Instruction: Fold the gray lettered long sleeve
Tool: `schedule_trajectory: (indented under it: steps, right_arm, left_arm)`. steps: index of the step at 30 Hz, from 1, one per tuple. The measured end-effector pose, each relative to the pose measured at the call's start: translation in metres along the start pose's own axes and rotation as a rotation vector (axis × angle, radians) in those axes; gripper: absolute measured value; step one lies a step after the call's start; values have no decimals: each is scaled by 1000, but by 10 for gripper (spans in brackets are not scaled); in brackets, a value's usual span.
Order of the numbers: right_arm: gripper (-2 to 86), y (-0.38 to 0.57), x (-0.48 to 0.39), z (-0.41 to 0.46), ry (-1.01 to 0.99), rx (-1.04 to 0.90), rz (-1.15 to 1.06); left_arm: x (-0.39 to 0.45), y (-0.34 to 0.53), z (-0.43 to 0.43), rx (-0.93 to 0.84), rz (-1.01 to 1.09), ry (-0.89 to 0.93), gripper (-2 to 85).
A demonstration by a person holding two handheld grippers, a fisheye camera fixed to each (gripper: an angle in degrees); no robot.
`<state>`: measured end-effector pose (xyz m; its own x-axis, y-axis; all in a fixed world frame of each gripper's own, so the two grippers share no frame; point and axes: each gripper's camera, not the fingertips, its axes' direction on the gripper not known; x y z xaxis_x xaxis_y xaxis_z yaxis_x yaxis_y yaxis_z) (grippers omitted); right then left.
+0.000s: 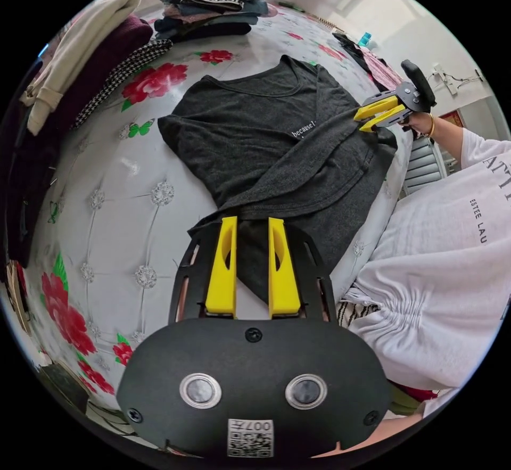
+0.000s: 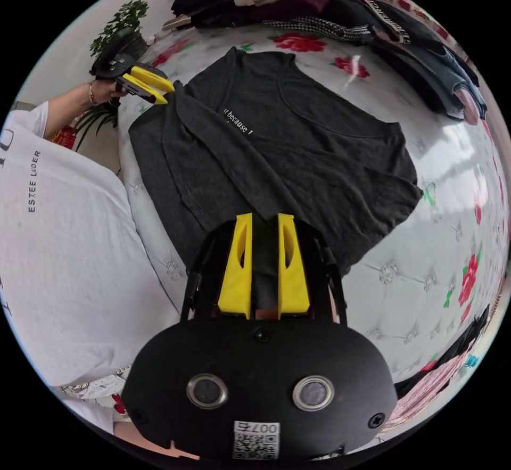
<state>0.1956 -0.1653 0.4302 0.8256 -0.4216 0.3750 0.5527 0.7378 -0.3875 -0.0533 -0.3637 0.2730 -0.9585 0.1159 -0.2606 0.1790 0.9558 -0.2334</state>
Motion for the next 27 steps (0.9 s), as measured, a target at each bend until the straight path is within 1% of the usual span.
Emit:
schedule_trajectory:
  steps: [3, 6, 8, 9, 12, 14, 16, 18, 22, 25, 27]
  right_arm:
    - [8, -11, 15, -4, -4, 21, 51]
    - [2, -17, 38, -17, 21, 88, 154]
    - [0, -17, 59, -29, 40, 155, 286]
    - [0, -16, 63, -32, 40, 174, 315]
    - [1, -9, 79, -45, -40, 252, 398]
    - [4, 2, 77, -54, -118, 285, 367]
    - [9, 12, 66, -56, -137, 270, 308]
    - [15, 18, 54, -53, -141, 227, 254]
    - [41, 11, 28, -34, -169, 124, 125]
    - [55, -1, 8, -20, -191, 56, 23]
    - [59, -7, -2, -11, -163, -8, -28]
  left_arm:
    - [-1, -3, 4, -6, -19, -31, 73]
    - [-3, -8, 5, 0, -48, -36, 64]
    - [-7, -11, 3, 20, -81, -35, 61]
    - [-8, -14, 1, 34, -98, -36, 57]
    - [-11, -19, -6, 76, -132, -53, 51]
    - [-12, -19, -12, 92, -138, -66, 51]
    - [-9, -17, -20, 119, -119, -62, 54]
    - [-6, -17, -22, 121, -83, -46, 60]
    - [1, -26, -11, 57, -23, -48, 73]
    - [-3, -37, -2, 38, -32, -36, 72]
    - [-8, -45, 5, 15, -65, -43, 67]
